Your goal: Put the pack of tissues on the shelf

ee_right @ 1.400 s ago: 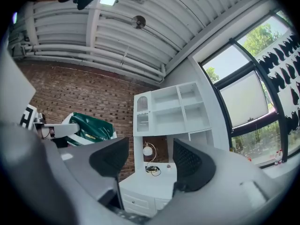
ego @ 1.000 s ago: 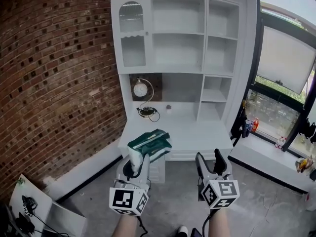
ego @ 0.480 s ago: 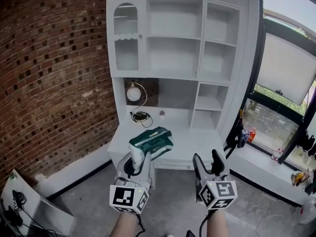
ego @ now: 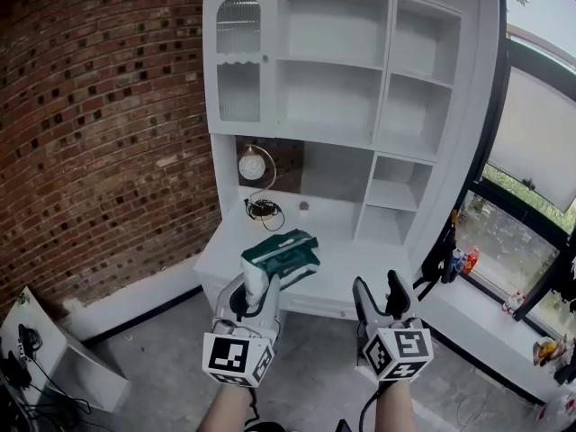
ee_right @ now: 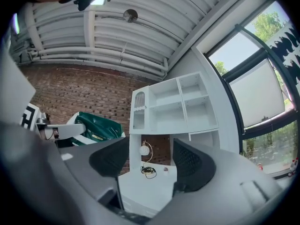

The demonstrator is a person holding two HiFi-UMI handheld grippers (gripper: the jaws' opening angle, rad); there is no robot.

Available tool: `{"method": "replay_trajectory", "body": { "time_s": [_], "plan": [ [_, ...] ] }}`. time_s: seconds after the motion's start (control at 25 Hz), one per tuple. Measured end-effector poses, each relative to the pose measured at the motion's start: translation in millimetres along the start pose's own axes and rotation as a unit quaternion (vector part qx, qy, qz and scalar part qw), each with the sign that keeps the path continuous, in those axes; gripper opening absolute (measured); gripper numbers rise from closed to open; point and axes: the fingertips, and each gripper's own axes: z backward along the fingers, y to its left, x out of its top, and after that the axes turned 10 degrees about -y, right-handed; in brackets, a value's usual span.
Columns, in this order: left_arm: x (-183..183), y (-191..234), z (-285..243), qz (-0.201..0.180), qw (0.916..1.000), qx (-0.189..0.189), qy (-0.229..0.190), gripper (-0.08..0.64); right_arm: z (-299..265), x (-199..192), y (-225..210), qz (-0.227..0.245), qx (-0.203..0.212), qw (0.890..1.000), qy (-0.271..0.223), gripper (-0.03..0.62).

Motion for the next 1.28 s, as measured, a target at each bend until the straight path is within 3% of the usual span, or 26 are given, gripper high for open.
{"method": "replay_trajectory", "body": {
  "time_s": [0.32,0.8,1.28],
  "plan": [
    [-27,34,-28,-0.011,0.9997,0.016,0.012,0.11,-44,-38,-4,-0.02,0.008,1.0,0.017,0.301],
    [-52,105,-112,0.002,0.9994,-0.034,-0.007,0.11,-135,-51,-3,-0.001,-0.04,0.999,-0.008,0.301],
    [-75,140,-162,0.025,0.9968,-0.076,-0.006,0.11,-186,-64,4,0.012,-0.072,0.997,-0.009,0.301]
  ]
}}
